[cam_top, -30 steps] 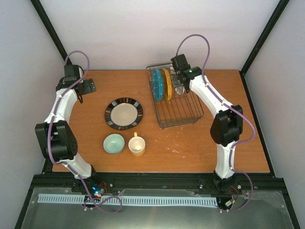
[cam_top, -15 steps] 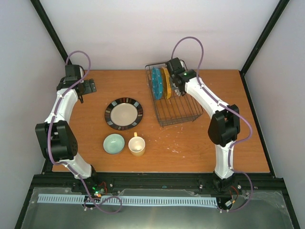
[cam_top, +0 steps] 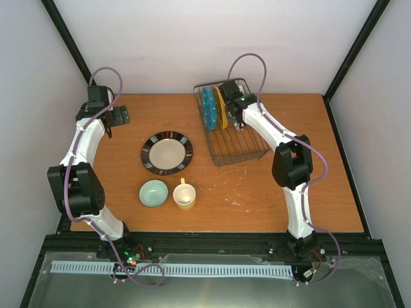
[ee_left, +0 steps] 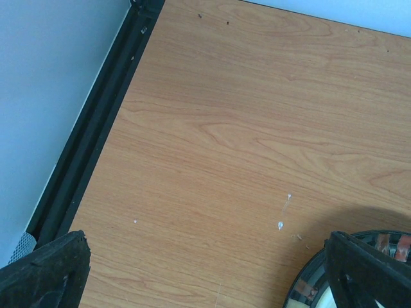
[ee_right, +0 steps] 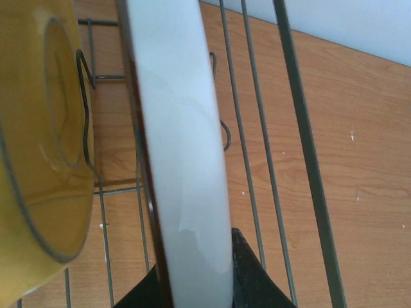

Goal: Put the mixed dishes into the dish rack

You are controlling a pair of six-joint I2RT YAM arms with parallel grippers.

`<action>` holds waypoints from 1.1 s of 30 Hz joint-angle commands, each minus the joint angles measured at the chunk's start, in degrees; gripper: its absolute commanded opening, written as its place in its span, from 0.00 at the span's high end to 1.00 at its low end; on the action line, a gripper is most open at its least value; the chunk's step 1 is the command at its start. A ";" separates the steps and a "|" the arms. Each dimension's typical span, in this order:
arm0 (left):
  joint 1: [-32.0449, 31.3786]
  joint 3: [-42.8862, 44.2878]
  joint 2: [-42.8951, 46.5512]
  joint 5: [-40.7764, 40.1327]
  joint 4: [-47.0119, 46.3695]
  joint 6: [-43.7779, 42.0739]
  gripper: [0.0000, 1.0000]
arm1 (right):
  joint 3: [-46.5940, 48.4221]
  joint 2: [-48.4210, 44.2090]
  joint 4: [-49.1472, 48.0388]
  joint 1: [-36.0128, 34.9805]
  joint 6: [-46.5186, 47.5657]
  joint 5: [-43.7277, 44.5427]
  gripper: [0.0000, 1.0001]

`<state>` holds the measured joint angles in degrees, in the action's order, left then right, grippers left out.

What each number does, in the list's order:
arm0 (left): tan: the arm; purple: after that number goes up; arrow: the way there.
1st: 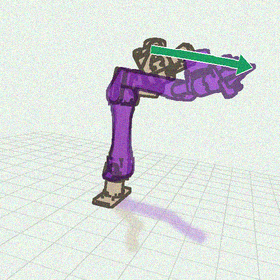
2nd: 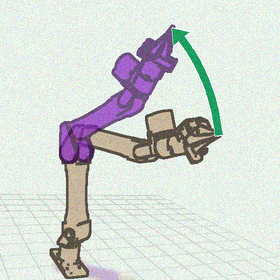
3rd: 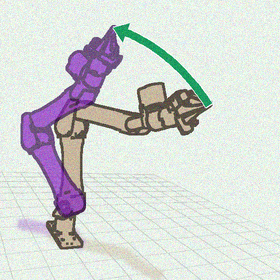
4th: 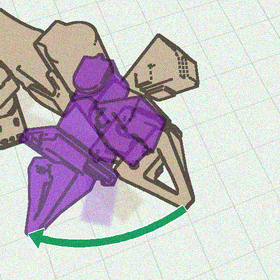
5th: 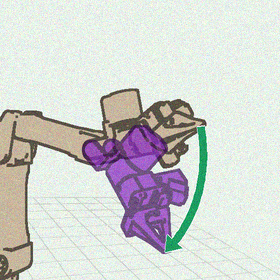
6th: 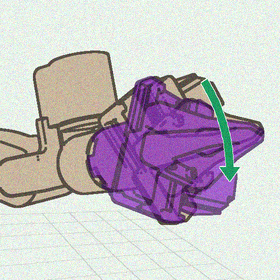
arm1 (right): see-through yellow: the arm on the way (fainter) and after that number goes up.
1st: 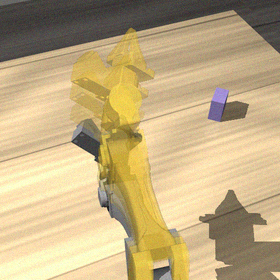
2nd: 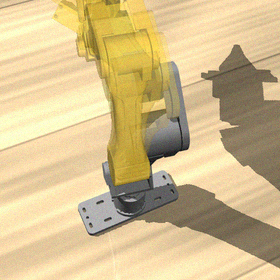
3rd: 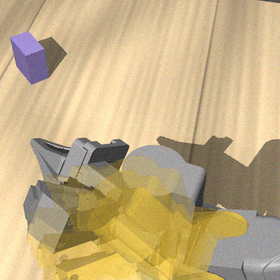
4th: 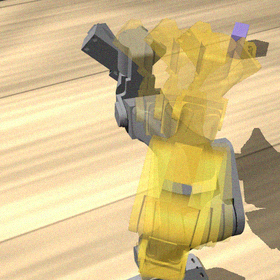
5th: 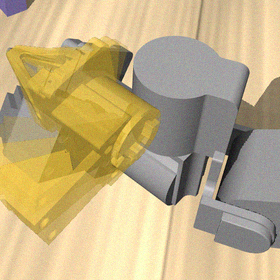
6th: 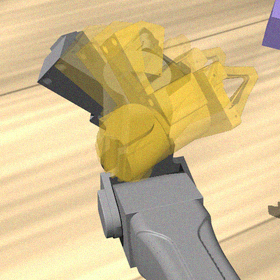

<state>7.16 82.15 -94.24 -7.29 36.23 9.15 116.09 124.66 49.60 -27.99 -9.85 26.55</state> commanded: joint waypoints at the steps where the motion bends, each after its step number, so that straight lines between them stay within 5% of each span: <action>1: -0.47 3.37 -0.69 -0.01 0.73 -1.15 0.00 | -3.79 1.43 7.50 -0.30 1.17 -0.88 0.97; 6: -0.91 4.22 -1.26 -0.08 0.69 -1.24 0.00 | -2.35 2.03 6.80 -0.30 1.33 -2.62 0.94; 10: -1.09 4.06 -1.36 -0.22 0.73 -1.00 0.00 | -0.12 2.87 7.30 -0.23 0.18 -3.75 0.52; 12: -1.14 3.69 -1.29 -0.20 0.63 -0.89 0.00 | 0.12 2.62 7.27 -0.18 -0.27 -3.21 0.42; 26: -1.96 3.44 -2.40 1.20 -0.18 -0.47 0.00 | -0.22 -8.29 4.71 1.16 -2.13 5.05 0.32; 33: -1.56 -1.25 -5.02 8.84 0.52 0.27 0.07 | -4.49 -16.42 1.77 4.50 -6.24 6.76 0.32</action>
<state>5.45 83.02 -96.75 -4.40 36.25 9.02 114.72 112.97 54.02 -25.96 -12.58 31.48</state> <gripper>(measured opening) 0.986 0.679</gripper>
